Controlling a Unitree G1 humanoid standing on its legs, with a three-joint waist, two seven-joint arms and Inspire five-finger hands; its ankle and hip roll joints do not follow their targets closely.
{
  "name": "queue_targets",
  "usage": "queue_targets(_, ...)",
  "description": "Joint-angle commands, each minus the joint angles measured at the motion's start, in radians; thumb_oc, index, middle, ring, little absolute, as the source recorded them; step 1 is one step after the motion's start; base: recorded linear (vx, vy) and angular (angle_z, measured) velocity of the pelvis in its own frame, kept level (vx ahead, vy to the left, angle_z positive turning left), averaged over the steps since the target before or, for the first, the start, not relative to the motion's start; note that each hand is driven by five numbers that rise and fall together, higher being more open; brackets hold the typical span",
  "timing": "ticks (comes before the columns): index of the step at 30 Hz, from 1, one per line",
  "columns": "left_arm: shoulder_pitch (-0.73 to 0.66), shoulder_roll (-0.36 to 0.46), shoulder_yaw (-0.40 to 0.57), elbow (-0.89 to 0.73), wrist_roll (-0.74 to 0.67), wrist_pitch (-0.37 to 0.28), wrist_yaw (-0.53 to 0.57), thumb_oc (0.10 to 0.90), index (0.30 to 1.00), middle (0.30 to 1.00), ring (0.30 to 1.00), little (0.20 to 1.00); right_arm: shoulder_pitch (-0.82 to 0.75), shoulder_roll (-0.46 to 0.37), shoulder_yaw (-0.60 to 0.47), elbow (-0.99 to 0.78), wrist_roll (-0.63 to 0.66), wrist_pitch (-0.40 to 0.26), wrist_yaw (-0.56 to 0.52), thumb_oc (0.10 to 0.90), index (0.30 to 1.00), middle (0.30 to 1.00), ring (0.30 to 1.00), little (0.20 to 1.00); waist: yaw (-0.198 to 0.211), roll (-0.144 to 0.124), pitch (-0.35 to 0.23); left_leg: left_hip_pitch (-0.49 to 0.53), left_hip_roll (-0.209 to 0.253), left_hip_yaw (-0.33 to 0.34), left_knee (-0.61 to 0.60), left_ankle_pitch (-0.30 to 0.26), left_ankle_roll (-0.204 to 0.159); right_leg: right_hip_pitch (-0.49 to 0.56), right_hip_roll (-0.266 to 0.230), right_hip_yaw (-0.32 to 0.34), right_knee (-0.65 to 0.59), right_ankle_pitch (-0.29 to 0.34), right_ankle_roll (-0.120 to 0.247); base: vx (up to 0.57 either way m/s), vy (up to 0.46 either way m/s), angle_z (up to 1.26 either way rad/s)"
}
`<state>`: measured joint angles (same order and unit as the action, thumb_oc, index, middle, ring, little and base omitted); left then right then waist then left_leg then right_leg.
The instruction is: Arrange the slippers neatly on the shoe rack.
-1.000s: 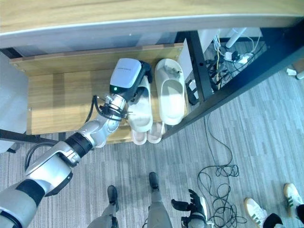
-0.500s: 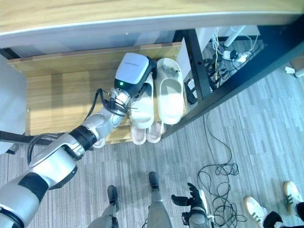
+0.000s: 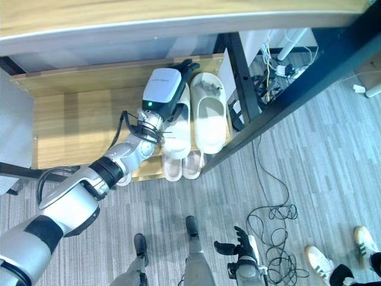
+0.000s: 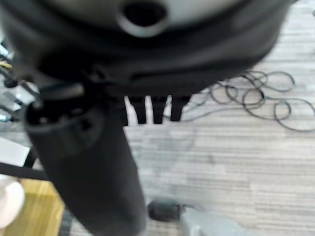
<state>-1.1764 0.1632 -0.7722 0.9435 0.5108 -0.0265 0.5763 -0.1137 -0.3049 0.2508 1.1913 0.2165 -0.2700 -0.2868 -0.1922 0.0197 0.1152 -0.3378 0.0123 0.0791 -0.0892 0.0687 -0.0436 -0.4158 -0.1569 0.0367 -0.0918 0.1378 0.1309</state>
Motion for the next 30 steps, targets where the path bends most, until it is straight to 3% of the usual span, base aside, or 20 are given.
queue_targets(1, -0.088, -0.048, 0.065, 0.109, -0.006, -0.045, 0.031, 0.8, 0.9, 0.9, 0.9, 0.9, 0.043, -0.081, -0.01, 0.028, -0.009, 0.003, -0.015, 0.8, 0.9, 0.9, 0.9, 0.9, 0.009, 0.001, -0.051, -0.049, -0.03, -0.032, 0.002, -0.015, -0.002, -0.022, 0.023, -0.003, 0.005, -0.007, 0.046, 0.0, 0.0, 0.0)
queue_targets(10, -0.055, -0.022, 0.085, -0.017, -0.023, -0.07, 0.027, 0.8, 0.9, 0.9, 0.9, 0.9, 0.034, -0.075, -0.001, 0.045, -0.021, 0.025, -0.017, 0.8, 0.9, 0.9, 0.9, 0.9, 0.027, -0.001, -0.058, -0.046, -0.029, -0.038, 0.002, -0.01, -0.004, -0.008, 0.021, -0.009, 0.006, -0.011, 0.041, 0.0, 0.0, 0.0)
queue_targets(30, -0.067, 0.003, 0.085, -0.084, -0.012, -0.075, -0.031, 0.8, 0.9, 0.9, 0.9, 0.9, 0.053, -0.063, -0.031, 0.029, 0.003, 0.026, -0.006, 0.8, 0.9, 0.9, 0.9, 0.9, 0.039, 0.008, -0.064, -0.027, -0.025, -0.037, 0.002, -0.008, -0.005, 0.009, 0.02, -0.019, 0.008, -0.018, 0.039, 0.0, 0.0, 0.0)
